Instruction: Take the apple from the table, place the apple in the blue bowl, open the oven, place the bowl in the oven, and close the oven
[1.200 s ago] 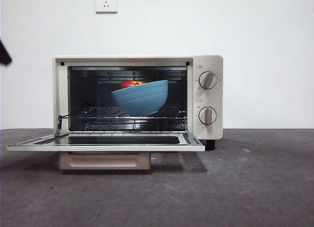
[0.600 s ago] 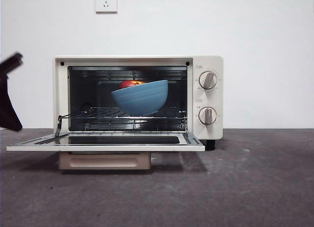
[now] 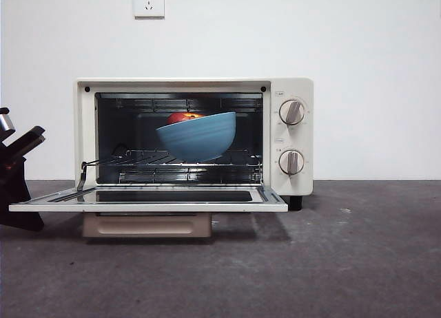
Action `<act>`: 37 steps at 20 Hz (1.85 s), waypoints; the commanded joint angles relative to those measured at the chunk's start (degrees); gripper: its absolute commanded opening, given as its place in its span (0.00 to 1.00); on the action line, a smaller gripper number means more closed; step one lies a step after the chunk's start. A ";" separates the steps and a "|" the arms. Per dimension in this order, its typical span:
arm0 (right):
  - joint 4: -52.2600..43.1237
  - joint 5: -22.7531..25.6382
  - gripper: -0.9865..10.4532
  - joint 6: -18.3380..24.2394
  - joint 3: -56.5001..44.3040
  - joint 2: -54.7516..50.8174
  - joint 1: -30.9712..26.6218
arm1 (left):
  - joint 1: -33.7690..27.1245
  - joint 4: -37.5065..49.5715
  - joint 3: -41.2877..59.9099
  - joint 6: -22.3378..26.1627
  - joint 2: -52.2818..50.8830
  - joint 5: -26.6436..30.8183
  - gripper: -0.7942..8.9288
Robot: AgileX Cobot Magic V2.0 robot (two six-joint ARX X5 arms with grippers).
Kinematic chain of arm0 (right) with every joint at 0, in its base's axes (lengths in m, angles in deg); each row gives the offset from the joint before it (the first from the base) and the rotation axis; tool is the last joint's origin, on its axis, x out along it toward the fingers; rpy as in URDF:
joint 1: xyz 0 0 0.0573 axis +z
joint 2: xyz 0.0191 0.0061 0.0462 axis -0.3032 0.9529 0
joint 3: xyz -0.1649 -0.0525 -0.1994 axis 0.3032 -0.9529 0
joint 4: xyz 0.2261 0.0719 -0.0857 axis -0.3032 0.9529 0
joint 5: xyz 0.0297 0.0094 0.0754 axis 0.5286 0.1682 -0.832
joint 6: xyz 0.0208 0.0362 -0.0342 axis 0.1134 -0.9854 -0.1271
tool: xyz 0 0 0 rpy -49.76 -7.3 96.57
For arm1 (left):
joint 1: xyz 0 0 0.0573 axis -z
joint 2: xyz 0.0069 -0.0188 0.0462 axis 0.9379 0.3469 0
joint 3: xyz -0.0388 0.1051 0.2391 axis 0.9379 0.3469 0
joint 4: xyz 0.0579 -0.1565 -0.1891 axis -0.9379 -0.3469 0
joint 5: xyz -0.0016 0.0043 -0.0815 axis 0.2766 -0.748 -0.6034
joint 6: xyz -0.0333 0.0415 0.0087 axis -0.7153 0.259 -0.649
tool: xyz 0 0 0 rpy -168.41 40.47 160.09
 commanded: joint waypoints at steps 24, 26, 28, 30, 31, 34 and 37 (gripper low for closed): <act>2.45 2.62 0.23 -3.80 0.48 -2.99 0.61 | -2.64 39.60 -1.51 -25.46 0.79 -13.07 0.09; 2.45 2.62 0.23 -3.80 0.48 -2.99 0.61 | -2.64 39.80 -1.95 -25.75 0.76 -13.11 0.09; 2.45 2.62 0.23 -3.78 0.48 -2.99 0.61 | -2.60 39.26 -1.95 -25.97 0.35 -13.31 0.09; 2.45 2.64 0.23 -3.72 0.48 -2.99 0.61 | -2.43 37.97 -1.95 -25.86 -0.42 -13.33 0.09; 2.43 2.78 0.23 -3.72 0.48 -2.97 0.61 | -2.40 36.81 -1.95 -25.68 -1.11 -13.33 0.09; 1.53 2.78 0.23 -3.67 0.44 -2.97 0.61 | -2.10 32.87 -1.95 -24.13 -4.04 -13.27 0.09; 0.35 2.75 0.23 -3.50 0.37 -2.97 0.61 | -1.66 27.21 -1.95 -20.70 -8.57 -12.48 0.09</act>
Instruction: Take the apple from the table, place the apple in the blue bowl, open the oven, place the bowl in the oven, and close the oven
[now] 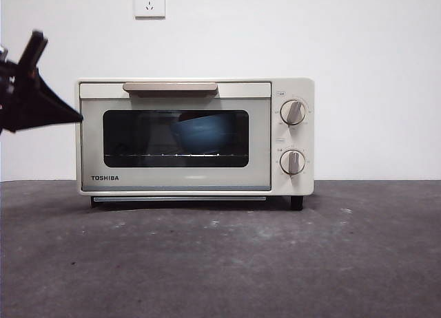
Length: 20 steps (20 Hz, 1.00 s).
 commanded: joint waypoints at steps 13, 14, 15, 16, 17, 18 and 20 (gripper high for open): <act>-30.03 -8.04 0.23 3.02 -20.20 -2.23 0.61 | 7.76 -36.61 -0.81 19.43 -29.44 17.25 0.09; -33.29 -8.48 0.23 3.39 -22.29 -2.34 0.61 | 8.46 -38.60 -0.81 20.20 -31.12 18.71 0.09; -37.31 -9.25 0.23 3.87 -24.72 -2.34 0.61 | 9.33 -40.85 -0.81 20.85 -33.14 20.52 0.09; -40.98 -9.86 0.23 4.02 -26.95 -2.34 0.61 | 10.21 -42.75 -0.81 21.42 -34.95 22.08 0.09; -44.28 -10.19 0.23 4.02 -28.81 -2.34 0.61 | 11.02 -44.35 -0.81 21.97 -36.61 23.34 0.09; -46.99 -10.38 0.23 4.02 -30.49 -2.27 0.59 | 11.82 -45.79 -0.81 22.18 -38.29 24.59 0.09; -51.93 -10.38 0.23 3.98 -33.86 -2.16 0.59 | 13.33 -48.39 -0.81 22.27 -41.55 26.82 0.09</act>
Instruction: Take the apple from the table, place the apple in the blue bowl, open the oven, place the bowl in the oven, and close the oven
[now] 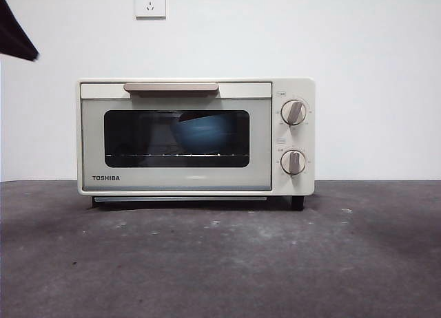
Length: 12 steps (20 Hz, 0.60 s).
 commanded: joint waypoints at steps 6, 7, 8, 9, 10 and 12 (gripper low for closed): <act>-10.56 0.04 0.21 0.59 -6.03 0.92 0.55 | 3.58 -6.60 -0.81 2.14 -8.79 5.68 0.09; -11.02 0.02 0.20 0.57 -6.03 0.92 0.57 | 3.67 -7.08 -0.81 2.14 -9.35 5.70 0.09; -11.54 -0.09 0.19 0.57 -6.03 0.92 0.57 | 3.67 -7.54 -0.81 2.14 -9.90 5.75 0.09; -12.04 -0.24 0.17 0.57 -6.03 0.90 0.57 | 3.67 -7.85 -0.81 2.14 -10.27 5.75 0.09; -12.37 -0.24 0.13 0.55 -6.03 0.92 0.57 | 3.67 -7.96 -0.81 2.12 -10.51 5.75 0.09; -12.39 -0.20 0.09 0.59 -6.03 0.90 0.57 | 3.67 -8.09 -0.81 2.10 -10.84 5.75 0.09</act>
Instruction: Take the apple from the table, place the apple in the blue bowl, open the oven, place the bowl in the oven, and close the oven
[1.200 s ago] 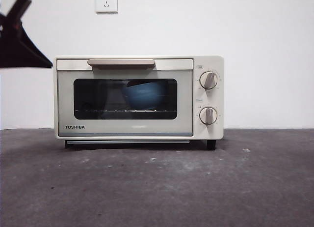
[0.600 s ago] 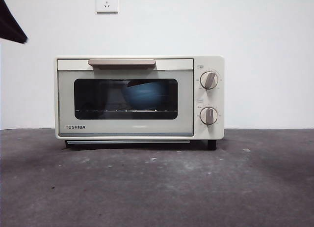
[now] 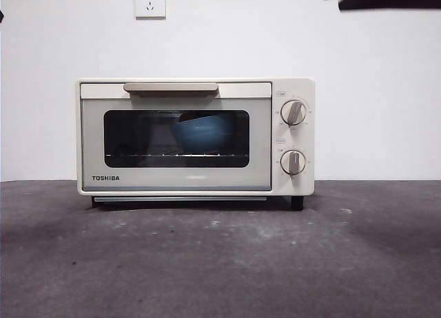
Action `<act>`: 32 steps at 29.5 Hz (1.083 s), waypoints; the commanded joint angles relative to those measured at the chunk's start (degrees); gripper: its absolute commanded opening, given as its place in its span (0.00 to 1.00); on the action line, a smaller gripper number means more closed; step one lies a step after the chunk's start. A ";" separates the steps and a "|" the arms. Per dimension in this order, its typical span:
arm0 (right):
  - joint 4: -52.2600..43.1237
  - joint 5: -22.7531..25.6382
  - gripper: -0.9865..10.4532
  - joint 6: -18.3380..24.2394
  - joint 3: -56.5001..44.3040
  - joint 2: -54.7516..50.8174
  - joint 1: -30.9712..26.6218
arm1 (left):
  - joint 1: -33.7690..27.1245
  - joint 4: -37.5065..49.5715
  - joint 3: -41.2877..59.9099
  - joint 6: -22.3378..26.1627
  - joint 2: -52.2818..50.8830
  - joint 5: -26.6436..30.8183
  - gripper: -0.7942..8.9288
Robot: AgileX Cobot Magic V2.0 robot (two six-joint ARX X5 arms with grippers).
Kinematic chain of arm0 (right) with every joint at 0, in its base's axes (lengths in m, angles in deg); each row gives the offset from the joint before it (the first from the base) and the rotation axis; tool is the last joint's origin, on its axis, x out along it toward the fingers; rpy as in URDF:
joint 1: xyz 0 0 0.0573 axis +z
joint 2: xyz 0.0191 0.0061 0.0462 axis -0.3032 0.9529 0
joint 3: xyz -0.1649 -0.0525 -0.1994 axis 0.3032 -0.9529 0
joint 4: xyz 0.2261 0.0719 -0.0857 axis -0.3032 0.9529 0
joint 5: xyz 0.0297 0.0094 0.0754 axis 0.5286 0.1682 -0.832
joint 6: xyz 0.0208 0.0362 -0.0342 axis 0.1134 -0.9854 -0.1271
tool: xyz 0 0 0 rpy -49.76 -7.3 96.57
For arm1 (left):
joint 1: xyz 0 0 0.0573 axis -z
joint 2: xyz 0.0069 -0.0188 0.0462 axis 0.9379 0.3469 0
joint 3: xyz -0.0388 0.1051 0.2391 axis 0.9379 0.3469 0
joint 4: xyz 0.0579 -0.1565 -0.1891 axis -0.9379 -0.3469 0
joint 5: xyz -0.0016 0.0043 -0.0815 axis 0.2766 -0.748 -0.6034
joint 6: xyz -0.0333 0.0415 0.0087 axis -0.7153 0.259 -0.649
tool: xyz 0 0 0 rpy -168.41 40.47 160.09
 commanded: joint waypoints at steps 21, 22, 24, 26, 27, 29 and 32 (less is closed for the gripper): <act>-1.88 3.39 0.09 0.46 0.35 0.17 0.57 | 0.22 -1.07 -0.81 0.72 0.07 0.22 0.09; -1.88 3.39 0.09 0.46 0.35 0.15 0.57 | 0.20 -1.07 -0.81 0.72 0.07 0.22 0.09; -1.88 3.39 0.09 0.46 0.35 0.15 0.57 | 0.22 -1.07 -0.81 0.72 0.07 0.22 0.09; -1.88 3.39 0.09 0.46 0.35 0.15 0.57 | 0.22 -1.05 -0.81 0.87 0.07 0.22 0.09; -1.88 3.39 0.09 0.46 0.35 0.15 0.57 | 0.20 -0.74 -0.81 3.08 0.07 0.24 0.09; -1.88 3.39 0.09 0.46 0.35 0.15 0.57 | 0.20 0.15 -0.79 5.79 0.02 0.26 0.09; -1.88 3.37 0.09 0.46 0.35 0.15 0.57 | -1.05 3.72 -0.61 9.03 -1.44 2.40 0.09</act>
